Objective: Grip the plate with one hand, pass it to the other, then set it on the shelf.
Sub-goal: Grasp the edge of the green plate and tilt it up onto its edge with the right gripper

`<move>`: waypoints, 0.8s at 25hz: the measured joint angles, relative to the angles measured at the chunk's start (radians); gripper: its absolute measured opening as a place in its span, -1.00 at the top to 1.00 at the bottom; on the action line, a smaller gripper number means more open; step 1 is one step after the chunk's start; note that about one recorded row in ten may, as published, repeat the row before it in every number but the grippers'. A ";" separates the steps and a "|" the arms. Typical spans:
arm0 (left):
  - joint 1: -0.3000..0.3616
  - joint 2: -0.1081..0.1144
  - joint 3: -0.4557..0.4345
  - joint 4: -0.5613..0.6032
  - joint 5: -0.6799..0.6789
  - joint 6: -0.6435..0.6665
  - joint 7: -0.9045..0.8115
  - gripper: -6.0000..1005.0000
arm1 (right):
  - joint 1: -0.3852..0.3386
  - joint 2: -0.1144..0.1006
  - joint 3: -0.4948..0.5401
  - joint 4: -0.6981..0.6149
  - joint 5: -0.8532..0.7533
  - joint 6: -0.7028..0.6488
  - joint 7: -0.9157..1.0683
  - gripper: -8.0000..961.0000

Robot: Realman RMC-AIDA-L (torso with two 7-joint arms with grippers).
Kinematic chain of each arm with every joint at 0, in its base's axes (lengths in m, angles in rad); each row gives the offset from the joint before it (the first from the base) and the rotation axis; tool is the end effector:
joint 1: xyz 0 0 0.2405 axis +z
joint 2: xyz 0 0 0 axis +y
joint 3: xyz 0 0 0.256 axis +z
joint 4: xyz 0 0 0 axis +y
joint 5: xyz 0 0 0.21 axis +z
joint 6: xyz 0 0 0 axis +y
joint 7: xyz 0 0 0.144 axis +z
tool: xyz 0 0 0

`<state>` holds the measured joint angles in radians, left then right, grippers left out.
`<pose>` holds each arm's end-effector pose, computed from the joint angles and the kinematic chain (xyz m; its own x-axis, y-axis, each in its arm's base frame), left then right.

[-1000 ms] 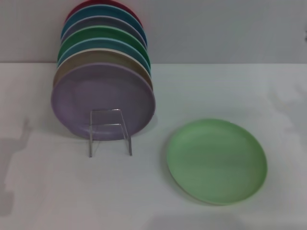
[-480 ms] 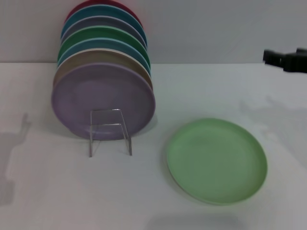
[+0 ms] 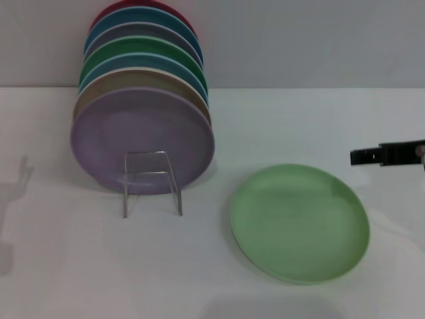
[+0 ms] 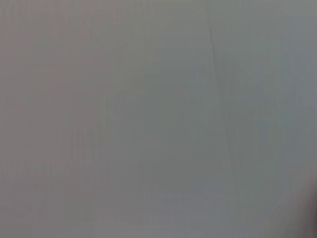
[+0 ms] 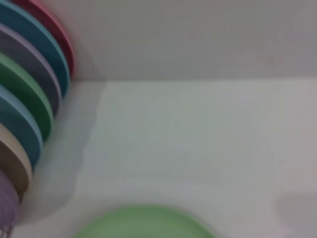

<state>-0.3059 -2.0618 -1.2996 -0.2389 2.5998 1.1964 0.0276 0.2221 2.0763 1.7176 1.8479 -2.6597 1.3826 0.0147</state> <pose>-0.3601 0.3087 0.0300 0.8074 -0.1097 0.5797 0.5883 0.0758 -0.8051 0.1943 0.3196 0.0664 0.4441 -0.7988 -0.4058 -0.8108 -0.1656 -0.5614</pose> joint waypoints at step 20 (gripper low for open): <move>0.003 0.011 0.002 -0.003 0.004 -0.002 0.000 -0.62 | 0.103 -0.003 0.000 -0.341 -0.015 -0.069 -0.017 -0.66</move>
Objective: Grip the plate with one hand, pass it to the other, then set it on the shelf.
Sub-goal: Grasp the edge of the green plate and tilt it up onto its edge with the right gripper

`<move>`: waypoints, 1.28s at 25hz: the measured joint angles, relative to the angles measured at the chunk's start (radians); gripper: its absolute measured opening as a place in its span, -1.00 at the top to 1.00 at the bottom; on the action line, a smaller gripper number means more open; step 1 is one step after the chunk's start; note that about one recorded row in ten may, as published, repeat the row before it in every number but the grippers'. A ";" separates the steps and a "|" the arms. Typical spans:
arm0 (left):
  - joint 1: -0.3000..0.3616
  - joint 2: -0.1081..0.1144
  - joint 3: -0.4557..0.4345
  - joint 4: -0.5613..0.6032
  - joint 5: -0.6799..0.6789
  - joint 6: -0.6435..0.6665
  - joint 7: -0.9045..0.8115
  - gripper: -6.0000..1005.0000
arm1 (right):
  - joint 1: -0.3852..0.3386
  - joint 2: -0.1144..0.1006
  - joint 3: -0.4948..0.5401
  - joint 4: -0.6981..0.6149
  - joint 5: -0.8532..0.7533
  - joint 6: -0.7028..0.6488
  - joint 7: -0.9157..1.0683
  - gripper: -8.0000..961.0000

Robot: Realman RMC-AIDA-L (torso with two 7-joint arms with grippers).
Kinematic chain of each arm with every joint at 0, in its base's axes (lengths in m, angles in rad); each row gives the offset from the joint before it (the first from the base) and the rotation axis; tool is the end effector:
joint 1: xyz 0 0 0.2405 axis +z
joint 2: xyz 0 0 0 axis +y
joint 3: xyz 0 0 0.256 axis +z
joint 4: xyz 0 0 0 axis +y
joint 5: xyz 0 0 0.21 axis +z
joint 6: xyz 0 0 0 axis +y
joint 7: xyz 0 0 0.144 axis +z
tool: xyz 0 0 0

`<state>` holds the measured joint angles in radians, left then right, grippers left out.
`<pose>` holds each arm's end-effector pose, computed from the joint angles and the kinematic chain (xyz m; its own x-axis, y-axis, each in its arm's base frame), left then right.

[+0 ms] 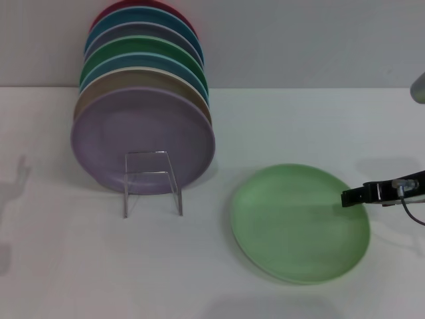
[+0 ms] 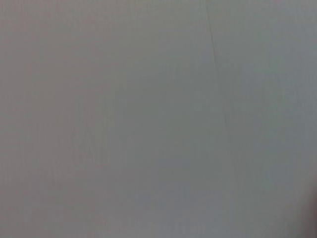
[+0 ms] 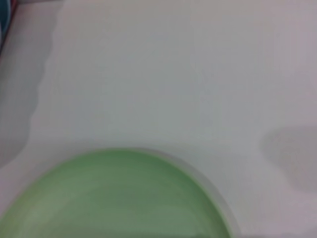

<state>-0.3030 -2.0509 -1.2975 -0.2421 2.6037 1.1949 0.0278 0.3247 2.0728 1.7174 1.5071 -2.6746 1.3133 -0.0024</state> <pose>-0.3620 0.3088 0.0339 0.8139 -0.1103 0.5704 0.5790 0.0740 -0.8119 0.2383 0.3386 0.0262 0.3262 -0.8954 -0.3031 -0.8241 -0.1123 -0.5552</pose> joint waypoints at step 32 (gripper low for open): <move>-0.010 -0.005 0.005 0.009 0.003 0.000 0.005 -0.62 | 0.072 0.001 -0.001 -0.151 -0.004 -0.054 -0.027 -0.62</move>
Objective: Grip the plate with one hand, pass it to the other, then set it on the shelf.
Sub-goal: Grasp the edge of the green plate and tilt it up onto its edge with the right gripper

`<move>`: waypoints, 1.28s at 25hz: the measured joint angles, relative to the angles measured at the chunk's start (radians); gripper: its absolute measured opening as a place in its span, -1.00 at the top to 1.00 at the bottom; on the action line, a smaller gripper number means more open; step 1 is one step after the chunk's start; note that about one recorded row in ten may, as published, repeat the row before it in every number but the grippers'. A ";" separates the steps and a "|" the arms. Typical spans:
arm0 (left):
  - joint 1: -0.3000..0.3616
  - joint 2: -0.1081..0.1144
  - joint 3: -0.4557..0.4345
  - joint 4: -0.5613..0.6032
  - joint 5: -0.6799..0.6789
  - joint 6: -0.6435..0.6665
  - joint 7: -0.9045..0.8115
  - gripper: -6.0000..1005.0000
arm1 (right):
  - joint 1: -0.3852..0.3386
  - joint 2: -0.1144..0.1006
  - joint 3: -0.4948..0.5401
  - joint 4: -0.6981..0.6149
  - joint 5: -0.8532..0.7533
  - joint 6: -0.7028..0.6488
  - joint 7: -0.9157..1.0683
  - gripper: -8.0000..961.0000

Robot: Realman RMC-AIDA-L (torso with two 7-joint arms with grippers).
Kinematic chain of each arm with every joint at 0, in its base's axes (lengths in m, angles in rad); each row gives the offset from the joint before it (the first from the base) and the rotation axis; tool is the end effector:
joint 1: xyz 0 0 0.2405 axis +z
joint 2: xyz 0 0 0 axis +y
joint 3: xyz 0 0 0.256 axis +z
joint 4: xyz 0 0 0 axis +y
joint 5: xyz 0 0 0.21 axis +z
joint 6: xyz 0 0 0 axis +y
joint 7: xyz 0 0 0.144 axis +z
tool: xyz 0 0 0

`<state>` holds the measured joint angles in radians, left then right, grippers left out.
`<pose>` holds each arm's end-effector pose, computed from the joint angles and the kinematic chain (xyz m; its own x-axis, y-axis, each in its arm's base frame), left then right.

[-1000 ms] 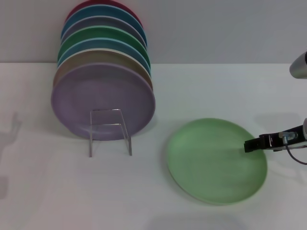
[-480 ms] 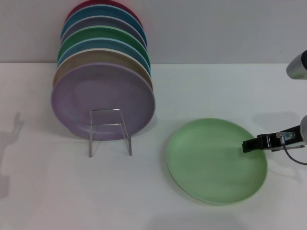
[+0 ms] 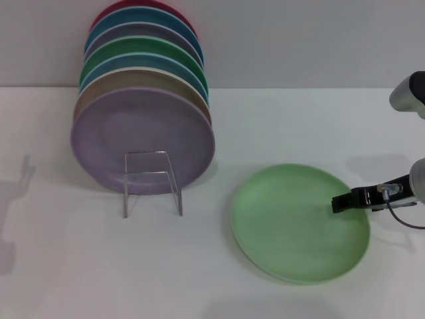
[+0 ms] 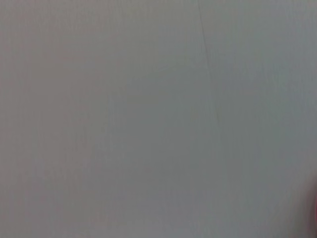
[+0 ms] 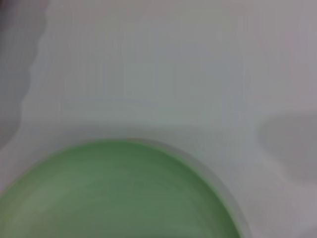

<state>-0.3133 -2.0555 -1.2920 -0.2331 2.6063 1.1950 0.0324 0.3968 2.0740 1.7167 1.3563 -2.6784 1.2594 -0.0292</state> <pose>-0.3594 0.3108 0.0305 0.8169 -0.1092 0.5663 0.5742 0.0618 -0.8164 0.2464 0.3512 0.0084 0.3228 -0.9101 -0.2597 -0.8178 -0.1301 -0.5606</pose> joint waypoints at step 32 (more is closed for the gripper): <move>-0.014 -0.003 -0.002 0.002 0.001 0.000 0.008 -0.62 | 0.024 0.001 -0.013 0.001 0.000 -0.001 -0.081 0.71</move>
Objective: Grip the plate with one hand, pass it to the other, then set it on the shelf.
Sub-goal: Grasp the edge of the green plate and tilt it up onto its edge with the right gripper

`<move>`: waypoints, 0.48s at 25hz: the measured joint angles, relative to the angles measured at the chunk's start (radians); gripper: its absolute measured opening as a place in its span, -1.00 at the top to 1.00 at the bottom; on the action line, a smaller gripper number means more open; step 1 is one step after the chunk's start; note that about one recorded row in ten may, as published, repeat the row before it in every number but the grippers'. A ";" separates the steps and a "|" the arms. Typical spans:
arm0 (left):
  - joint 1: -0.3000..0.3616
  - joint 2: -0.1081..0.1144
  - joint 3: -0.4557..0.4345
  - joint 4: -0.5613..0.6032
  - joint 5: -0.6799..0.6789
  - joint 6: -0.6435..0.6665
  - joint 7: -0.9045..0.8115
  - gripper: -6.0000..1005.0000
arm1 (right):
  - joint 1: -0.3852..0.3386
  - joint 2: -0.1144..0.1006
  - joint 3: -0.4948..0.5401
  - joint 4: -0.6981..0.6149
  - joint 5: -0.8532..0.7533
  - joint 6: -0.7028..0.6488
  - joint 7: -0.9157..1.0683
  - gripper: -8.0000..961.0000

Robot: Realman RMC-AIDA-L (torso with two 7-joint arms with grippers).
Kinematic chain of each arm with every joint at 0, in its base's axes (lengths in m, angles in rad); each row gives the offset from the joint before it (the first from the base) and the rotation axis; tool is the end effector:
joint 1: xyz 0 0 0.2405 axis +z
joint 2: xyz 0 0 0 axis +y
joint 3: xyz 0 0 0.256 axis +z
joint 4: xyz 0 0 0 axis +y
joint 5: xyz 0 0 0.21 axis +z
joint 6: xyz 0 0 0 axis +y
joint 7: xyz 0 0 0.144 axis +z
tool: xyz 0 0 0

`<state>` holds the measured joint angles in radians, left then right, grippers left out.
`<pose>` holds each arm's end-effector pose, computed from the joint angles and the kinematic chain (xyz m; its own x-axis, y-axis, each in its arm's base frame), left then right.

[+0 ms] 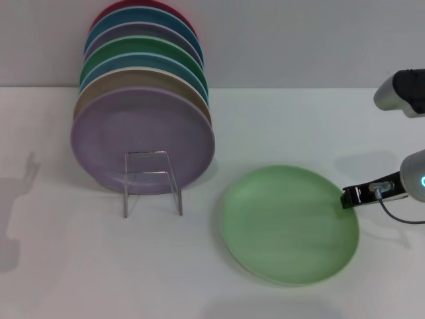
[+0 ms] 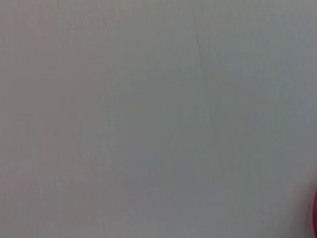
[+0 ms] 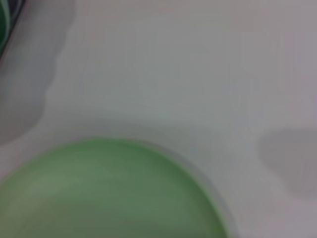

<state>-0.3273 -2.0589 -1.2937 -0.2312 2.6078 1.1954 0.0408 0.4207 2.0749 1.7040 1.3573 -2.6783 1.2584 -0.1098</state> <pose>-0.3548 0.3153 0.0291 0.8190 -0.1184 0.5614 0.5699 0.0546 -0.8199 0.2363 0.3562 0.0057 0.4163 -0.8860 -0.2042 -0.7804 -0.2330 -0.5803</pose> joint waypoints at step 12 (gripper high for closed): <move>0.011 -0.003 -0.005 -0.004 -0.001 0.029 0.000 -0.62 | -0.143 0.002 0.005 0.294 0.000 -0.008 -0.035 0.99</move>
<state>-0.3160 -2.0617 -1.2989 -0.2348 2.6063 1.2247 0.0409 0.2776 2.0769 1.7094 1.6511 -2.6782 1.2500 -0.1452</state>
